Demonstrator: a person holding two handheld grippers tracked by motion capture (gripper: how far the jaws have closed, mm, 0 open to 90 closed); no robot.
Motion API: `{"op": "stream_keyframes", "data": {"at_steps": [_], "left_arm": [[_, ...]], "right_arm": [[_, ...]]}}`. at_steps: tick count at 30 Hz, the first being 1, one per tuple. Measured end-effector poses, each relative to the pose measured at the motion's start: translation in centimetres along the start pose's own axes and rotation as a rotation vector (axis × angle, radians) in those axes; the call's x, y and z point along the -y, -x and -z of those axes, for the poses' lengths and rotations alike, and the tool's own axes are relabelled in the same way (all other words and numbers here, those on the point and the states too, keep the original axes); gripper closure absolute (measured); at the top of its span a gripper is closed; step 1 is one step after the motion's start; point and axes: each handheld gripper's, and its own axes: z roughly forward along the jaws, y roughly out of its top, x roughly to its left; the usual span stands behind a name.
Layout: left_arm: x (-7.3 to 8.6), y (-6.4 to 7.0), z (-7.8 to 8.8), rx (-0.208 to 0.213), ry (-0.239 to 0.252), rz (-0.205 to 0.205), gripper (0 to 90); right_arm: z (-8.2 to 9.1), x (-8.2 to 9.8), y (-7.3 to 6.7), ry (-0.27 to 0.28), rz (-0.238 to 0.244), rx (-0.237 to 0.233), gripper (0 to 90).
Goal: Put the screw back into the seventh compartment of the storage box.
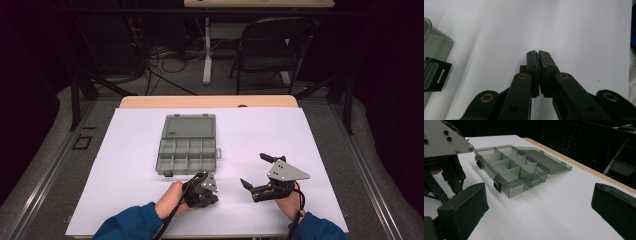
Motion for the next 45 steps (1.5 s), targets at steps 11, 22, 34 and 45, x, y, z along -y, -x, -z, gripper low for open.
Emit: {"op": "stream_keyframes", "data": {"at_steps": [11,22,34,45], "left_arm": [[0.0,-0.5,1.2,-0.02,0.037,0.011,88.1],[0.3,-1.2,2.4,-0.053,0.059,0.031,88.1],[0.6,-1.8,3.3,-0.074,0.069,0.045,88.1],[0.6,-2.3,4.5,-0.1,0.093,0.049,88.1]], "right_arm": [[0.0,0.0,0.0,0.007,-0.001,0.008,0.0],[0.0,0.0,0.0,-0.003,0.004,0.007,0.0],[-0.1,0.0,0.1,-0.001,0.001,0.002,0.0],[-0.1,0.1,0.1,0.003,-0.001,0.003,0.0]]}}
